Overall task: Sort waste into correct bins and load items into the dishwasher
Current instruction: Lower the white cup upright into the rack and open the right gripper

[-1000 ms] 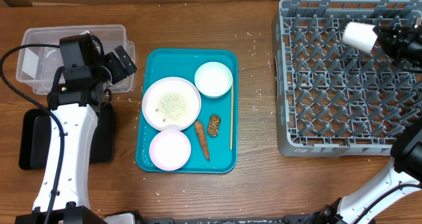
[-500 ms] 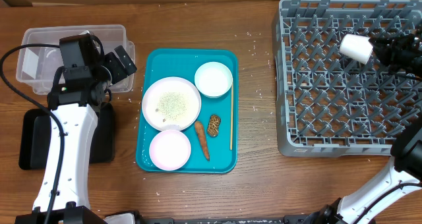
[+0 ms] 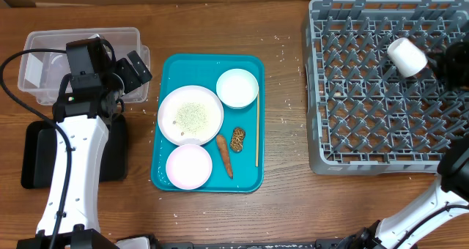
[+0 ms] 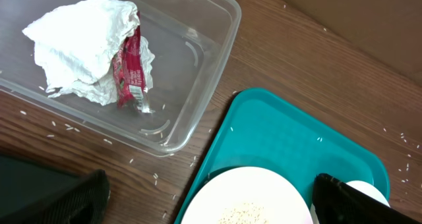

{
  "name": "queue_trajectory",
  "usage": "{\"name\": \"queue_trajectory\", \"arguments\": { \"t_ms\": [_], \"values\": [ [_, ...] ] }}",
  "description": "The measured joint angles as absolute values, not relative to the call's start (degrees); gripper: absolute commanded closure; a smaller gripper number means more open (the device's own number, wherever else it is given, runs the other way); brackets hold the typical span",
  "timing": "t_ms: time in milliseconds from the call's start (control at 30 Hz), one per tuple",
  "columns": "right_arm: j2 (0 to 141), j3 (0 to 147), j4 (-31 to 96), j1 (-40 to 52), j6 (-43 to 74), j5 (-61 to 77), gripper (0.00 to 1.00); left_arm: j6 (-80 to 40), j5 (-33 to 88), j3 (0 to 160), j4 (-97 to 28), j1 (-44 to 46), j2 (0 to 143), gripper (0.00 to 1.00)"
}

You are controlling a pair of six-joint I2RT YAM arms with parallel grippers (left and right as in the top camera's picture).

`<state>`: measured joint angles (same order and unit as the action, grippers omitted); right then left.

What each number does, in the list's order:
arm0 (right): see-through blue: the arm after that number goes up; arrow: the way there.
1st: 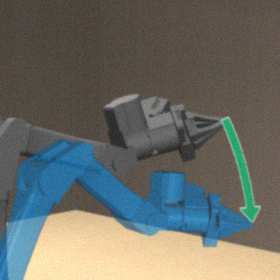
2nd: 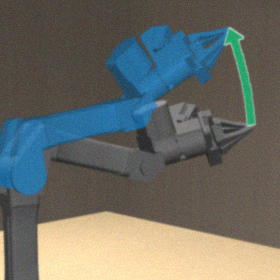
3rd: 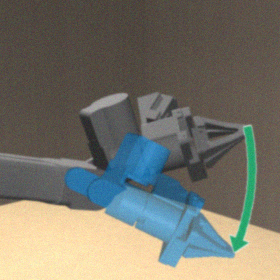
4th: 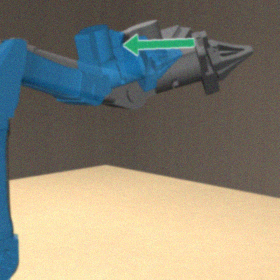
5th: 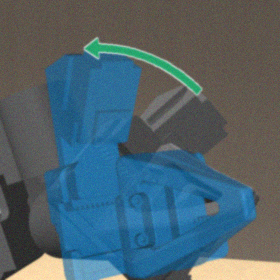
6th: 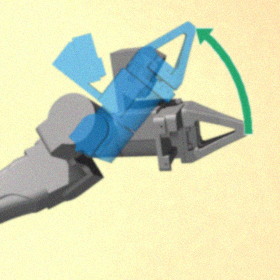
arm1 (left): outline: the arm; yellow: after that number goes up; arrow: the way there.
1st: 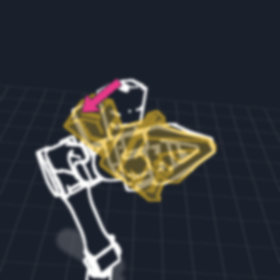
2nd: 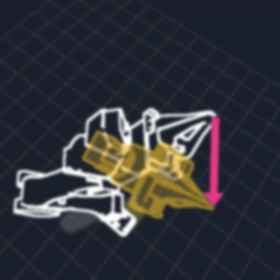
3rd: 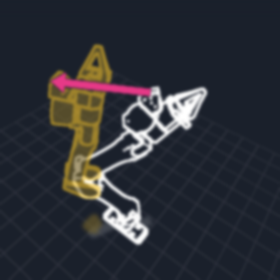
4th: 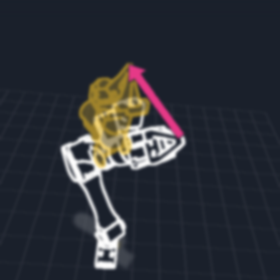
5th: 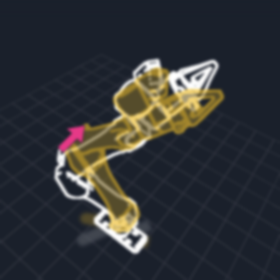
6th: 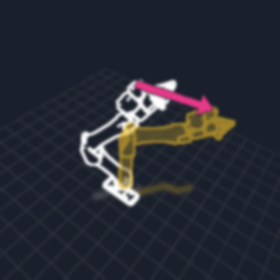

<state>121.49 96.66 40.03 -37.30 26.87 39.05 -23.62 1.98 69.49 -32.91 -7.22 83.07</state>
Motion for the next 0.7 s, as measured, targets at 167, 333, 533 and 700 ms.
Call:
{"name": "queue_trajectory", "arguments": {
  "t_ms": [167,333,533,700],
  "values": [
    [123.7,97.9,48.1,-37.7,26.0,33.7,0.88,-23.6,2.0,69.5,-33.0,-7.2,83.1,0.0],
    [124.0,104.0,55.6,-37.4,24.8,26.9,0.84,-23.6,2.0,69.5,-33.0,-7.2,83.1,0.0],
    [120.9,108.5,58.8,-37.4,24.1,21.5,0.78,-23.6,2.0,69.5,-33.0,-7.2,83.1,0.0],
    [113.1,108.8,60.2,-36.8,23.9,20.1,0.77,-23.6,2.0,69.5,-33.0,-7.2,83.1,0.0]
  ]
}}
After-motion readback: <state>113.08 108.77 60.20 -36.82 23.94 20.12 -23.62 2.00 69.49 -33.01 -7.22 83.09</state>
